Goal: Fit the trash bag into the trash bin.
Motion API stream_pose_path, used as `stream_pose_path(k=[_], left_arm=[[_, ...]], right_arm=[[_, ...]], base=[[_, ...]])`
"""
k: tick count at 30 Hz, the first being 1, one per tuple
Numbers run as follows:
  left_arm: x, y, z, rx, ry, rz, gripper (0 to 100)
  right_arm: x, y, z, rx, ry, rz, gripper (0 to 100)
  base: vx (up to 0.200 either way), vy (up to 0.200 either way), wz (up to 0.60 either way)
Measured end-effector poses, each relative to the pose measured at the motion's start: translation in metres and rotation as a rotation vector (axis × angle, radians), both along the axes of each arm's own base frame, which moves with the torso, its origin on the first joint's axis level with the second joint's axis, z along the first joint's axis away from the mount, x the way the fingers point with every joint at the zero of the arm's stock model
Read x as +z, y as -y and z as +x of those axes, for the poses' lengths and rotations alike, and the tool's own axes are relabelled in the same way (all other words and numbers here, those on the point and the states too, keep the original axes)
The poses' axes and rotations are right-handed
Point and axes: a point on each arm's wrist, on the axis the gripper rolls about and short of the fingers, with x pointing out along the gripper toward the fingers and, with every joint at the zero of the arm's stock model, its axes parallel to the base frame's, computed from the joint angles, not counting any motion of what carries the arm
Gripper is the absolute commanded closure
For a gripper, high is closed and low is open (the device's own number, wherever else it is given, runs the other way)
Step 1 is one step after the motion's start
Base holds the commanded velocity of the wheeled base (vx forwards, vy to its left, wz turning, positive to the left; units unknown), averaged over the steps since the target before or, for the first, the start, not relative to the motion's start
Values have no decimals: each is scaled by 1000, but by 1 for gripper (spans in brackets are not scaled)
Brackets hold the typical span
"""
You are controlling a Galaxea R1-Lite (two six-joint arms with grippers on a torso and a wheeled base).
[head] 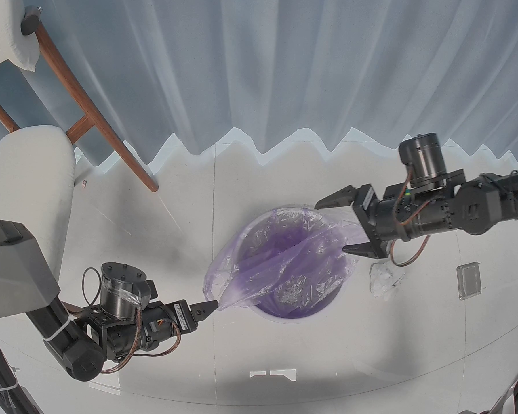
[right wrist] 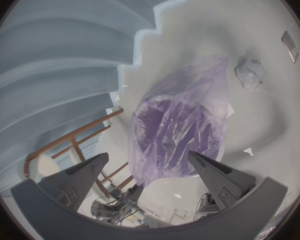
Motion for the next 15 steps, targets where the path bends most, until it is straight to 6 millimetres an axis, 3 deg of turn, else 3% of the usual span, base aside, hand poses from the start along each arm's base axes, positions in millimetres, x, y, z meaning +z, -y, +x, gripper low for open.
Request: stream_pose_path(k=[5,6,10,15], left_arm=[[-1,0,-8,-13,10,3,0],[-1,1,-10,-20,10,6,0],[-1,3,-14,-42,19,18,0],[-1,5,-16,-51,21,21,0]], right_arm=[[-24,-30,16,17,-53,-63,0],[-29,-35,19,22,-59,-70,100],[-41,-52,26,46,-78,-87,100],[-49,-60,27,62,-125,-115,100]], base=[[0,0,0],[0,0,0],[0,0,0],[0,0,0]])
